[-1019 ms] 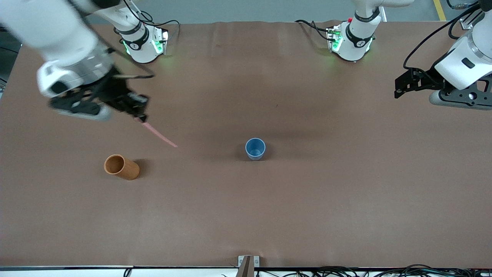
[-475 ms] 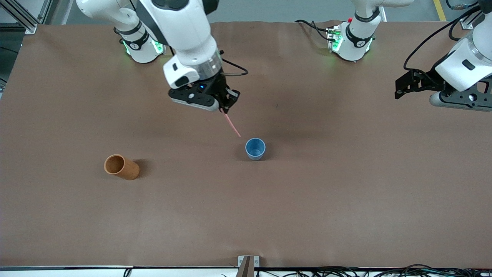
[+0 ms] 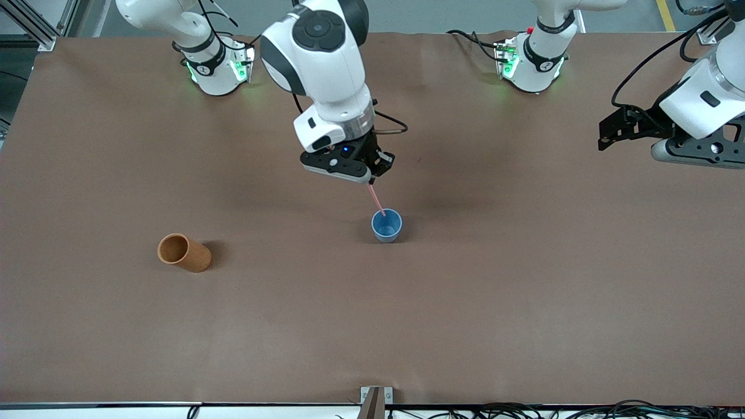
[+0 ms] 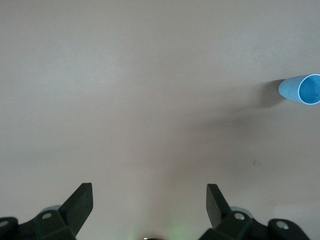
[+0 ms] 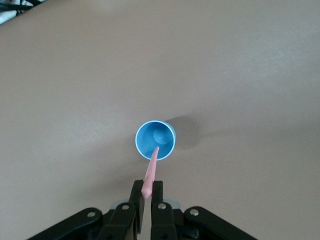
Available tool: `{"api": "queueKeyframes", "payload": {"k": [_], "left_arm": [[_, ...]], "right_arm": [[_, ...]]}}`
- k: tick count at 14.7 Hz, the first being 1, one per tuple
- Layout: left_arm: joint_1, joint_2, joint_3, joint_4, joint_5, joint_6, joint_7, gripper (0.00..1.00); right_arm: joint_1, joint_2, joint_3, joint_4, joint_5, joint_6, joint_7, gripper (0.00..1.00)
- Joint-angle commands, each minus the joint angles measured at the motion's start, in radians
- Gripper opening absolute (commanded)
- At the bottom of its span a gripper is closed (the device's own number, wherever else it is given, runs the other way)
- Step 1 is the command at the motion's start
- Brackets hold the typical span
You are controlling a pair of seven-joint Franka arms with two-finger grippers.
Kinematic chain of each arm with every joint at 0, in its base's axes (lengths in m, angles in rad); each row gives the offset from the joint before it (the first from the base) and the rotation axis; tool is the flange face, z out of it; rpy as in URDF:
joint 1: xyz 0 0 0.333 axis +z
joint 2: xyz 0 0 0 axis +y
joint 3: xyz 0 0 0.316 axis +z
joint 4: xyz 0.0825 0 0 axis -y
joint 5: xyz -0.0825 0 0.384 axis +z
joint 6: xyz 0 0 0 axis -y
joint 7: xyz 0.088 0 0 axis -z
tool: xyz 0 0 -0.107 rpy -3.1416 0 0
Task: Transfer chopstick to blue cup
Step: 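Carry the pink chopstick over the blue cup and lower it in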
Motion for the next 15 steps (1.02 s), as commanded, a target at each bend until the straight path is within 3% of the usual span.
{"api": "queueKeyframes", "payload": {"k": [1, 7, 10, 11, 12, 13, 15], "left_arm": [[0.008, 0.004, -0.005, 0.019, 0.032, 0.002, 0.012, 1.00], [0.008, 0.004, -0.007, 0.019, 0.031, 0.002, 0.013, 1.00], [0.009, 0.004, -0.007, 0.021, 0.027, 0.002, 0.015, 1.00], [0.009, 0.004, -0.007, 0.022, 0.027, 0.000, 0.012, 1.00], [0.009, 0.006, -0.007, 0.022, 0.029, 0.000, 0.010, 1.00], [0.009, 0.006, -0.007, 0.024, 0.027, 0.002, 0.005, 1.00], [0.008, 0.006, -0.007, 0.025, 0.027, 0.002, 0.002, 1.00]], "right_arm": [[0.023, 0.046, -0.012, 0.036, -0.064, 0.016, 0.023, 0.01], [0.046, 0.132, -0.012, 0.035, -0.118, 0.040, 0.022, 0.04], [0.063, 0.175, -0.012, 0.032, -0.135, 0.108, 0.022, 0.17], [0.065, 0.178, -0.012, 0.033, -0.146, 0.109, 0.022, 0.32], [0.063, 0.177, -0.012, 0.038, -0.152, 0.109, 0.022, 0.69], [0.059, 0.175, -0.013, 0.041, -0.150, 0.109, 0.020, 0.96], [0.048, 0.169, -0.015, 0.067, -0.149, 0.099, 0.011, 1.00]]}}
